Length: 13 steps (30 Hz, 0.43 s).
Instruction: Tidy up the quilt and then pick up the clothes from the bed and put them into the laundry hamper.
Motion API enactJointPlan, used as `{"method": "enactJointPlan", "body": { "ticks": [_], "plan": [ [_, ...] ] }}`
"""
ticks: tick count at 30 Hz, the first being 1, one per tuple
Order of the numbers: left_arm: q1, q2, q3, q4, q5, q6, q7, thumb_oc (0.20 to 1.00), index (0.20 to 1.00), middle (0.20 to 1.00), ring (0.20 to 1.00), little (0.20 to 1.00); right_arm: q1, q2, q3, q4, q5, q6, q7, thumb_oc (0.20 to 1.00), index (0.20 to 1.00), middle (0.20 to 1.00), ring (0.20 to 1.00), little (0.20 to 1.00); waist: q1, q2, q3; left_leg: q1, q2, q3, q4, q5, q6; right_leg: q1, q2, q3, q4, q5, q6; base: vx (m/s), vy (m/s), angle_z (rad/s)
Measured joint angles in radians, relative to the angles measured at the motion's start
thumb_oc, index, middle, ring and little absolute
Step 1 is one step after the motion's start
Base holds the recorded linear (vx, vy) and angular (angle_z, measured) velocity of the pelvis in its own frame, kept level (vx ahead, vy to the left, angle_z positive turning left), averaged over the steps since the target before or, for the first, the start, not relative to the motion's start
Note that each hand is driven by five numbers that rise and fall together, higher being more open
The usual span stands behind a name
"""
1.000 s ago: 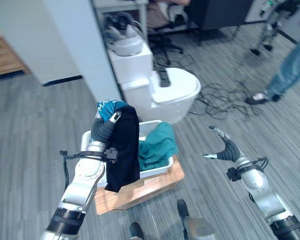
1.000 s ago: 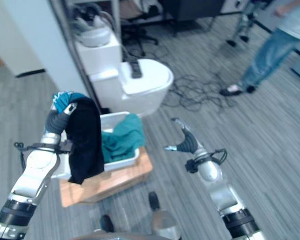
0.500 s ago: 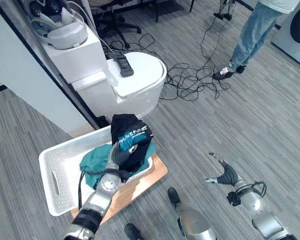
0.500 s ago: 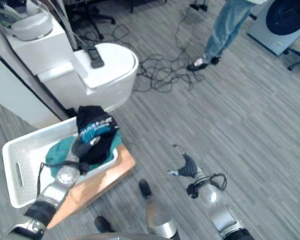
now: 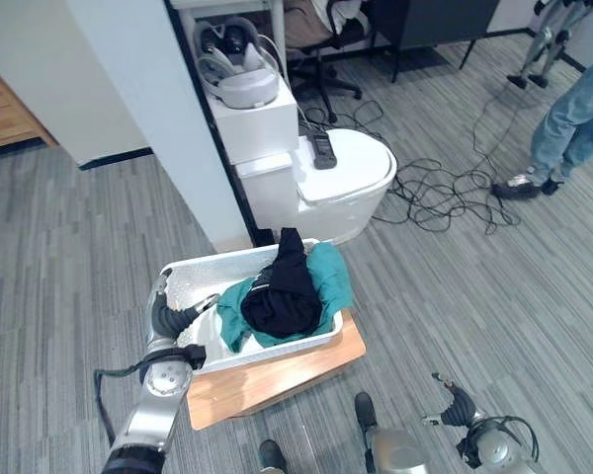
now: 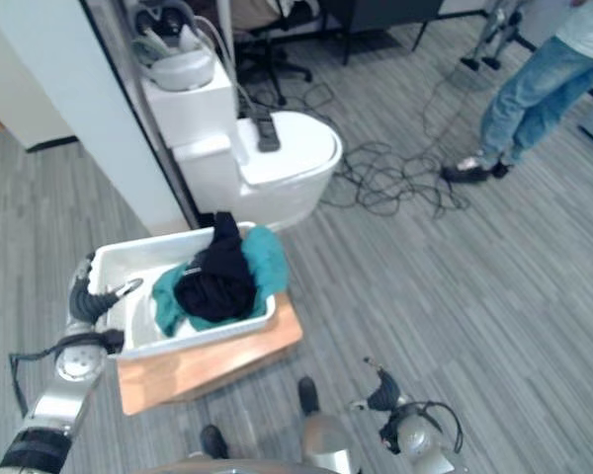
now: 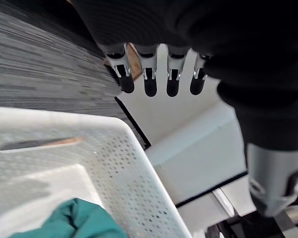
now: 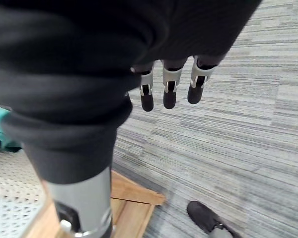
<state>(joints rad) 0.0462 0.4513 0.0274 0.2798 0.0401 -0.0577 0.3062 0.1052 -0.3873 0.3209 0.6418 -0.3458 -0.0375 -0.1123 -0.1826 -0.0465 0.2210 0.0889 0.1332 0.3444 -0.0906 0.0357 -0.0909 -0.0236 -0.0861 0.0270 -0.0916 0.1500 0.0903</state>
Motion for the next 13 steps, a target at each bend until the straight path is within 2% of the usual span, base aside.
{"method": "enactJointPlan", "body": {
  "ticks": [2,6,8,10,12,13],
  "plan": [
    [0.045,-0.007,0.003,0.006,-0.002,0.0,-0.001,1.0,1.0,1.0,1.0,1.0,-0.016,0.012,-0.001,0.027,0.0,0.003,-0.011,1.0,1.0,1.0,1.0,1.0,0.012,0.0,0.0,0.002,-0.002,-0.005,0.0,0.001,0.001,0.008,-0.004,-0.009,0.0,0.0,0.0,0.01,0.013,0.11],
    [0.161,-0.085,-0.014,0.099,-0.076,0.018,-0.028,1.0,1.0,1.0,1.0,1.0,-0.057,0.087,-0.015,0.189,0.015,0.012,-0.02,1.0,1.0,1.0,1.0,1.0,0.045,-0.005,-0.018,0.003,-0.006,-0.03,0.0,0.004,0.006,0.019,-0.01,-0.028,0.001,-0.002,0.0,0.01,0.038,0.14],
    [0.187,-0.133,-0.04,0.302,-0.077,0.026,-0.036,1.0,1.0,1.0,1.0,1.0,-0.086,0.147,-0.058,0.386,0.049,0.021,-0.026,1.0,1.0,1.0,1.0,1.0,0.049,-0.002,-0.048,0.011,-0.007,-0.031,0.0,-0.006,0.01,0.034,-0.011,-0.029,0.0,-0.017,-0.001,0.01,0.049,0.07],
    [0.17,-0.177,-0.087,0.582,-0.076,0.056,-0.048,1.0,1.0,1.0,1.0,1.0,-0.111,0.167,-0.062,0.549,0.077,0.047,-0.041,1.0,1.0,1.0,1.0,1.0,0.052,-0.006,-0.073,0.019,-0.009,-0.036,0.0,-0.011,0.008,0.044,-0.013,-0.029,0.0,-0.031,-0.005,0.01,0.054,0.12],
    [0.141,-0.193,-0.146,0.91,-0.065,0.061,-0.039,1.0,1.0,1.0,1.0,1.0,-0.082,0.169,-0.034,0.562,0.088,0.058,-0.045,1.0,1.0,1.0,1.0,1.0,0.051,-0.03,-0.092,0.014,-0.009,-0.05,0.0,-0.007,0.011,0.041,-0.014,-0.046,0.0,-0.038,-0.008,0.01,0.072,0.16],
    [0.156,-0.208,-0.144,0.941,-0.067,0.081,-0.039,1.0,1.0,1.0,1.0,1.0,-0.072,0.17,-0.033,0.545,0.09,0.058,-0.048,1.0,1.0,1.0,1.0,1.0,0.049,-0.036,-0.096,0.014,-0.01,-0.05,0.0,-0.004,0.015,0.041,-0.015,-0.045,0.0,-0.035,-0.011,0.0,0.048,0.02]
  ]
}}
